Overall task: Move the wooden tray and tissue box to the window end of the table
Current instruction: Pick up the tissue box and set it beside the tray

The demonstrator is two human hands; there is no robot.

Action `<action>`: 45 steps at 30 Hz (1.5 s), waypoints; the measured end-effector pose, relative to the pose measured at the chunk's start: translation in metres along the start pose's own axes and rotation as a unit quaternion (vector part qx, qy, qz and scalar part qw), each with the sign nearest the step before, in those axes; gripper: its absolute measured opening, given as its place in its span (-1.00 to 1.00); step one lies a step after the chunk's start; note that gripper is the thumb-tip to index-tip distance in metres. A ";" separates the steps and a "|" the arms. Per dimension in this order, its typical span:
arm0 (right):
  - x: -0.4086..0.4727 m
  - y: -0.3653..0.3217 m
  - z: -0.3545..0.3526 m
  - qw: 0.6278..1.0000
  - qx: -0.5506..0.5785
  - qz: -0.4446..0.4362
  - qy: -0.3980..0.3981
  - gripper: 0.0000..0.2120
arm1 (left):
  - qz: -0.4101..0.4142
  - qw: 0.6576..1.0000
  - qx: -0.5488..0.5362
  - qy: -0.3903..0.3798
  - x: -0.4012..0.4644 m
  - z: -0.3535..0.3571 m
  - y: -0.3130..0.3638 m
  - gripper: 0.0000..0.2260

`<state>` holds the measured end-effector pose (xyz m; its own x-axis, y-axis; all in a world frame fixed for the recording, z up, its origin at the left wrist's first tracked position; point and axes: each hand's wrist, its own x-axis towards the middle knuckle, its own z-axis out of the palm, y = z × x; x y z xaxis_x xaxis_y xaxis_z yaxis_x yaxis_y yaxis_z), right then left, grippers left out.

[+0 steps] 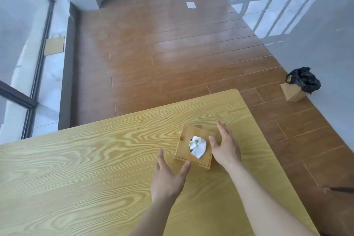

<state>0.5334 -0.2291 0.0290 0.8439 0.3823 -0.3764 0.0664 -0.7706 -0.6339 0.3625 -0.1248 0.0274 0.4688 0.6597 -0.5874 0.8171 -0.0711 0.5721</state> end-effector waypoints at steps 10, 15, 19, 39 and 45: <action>0.007 0.007 0.014 0.998 0.033 0.021 -0.049 -0.72 | -0.084 0.978 -0.189 -0.026 0.019 0.003 0.009 -0.37; -0.006 0.013 0.027 0.991 0.046 0.049 -0.119 -0.51 | -0.069 0.977 -0.201 0.016 0.030 -0.020 0.003 -0.73; -0.019 0.012 0.041 0.985 0.119 0.071 -0.105 -0.48 | -0.076 0.967 -0.242 -0.028 0.032 -0.031 -0.004 -0.74; -0.063 -0.066 0.057 0.977 0.154 0.023 -0.144 -0.40 | -0.016 0.954 -0.299 0.003 -0.008 -0.119 -0.031 -0.71; -0.093 -0.123 0.080 0.979 0.140 -0.019 -0.150 -0.38 | 0.003 0.947 -0.318 0.038 -0.017 -0.177 -0.062 -0.70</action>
<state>0.4042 -0.1289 0.0882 0.6468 0.5732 -0.5031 -0.0892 -0.5983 -0.7963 0.2450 0.0007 0.1029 0.4276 0.7148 -0.5533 0.4360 0.3731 0.8190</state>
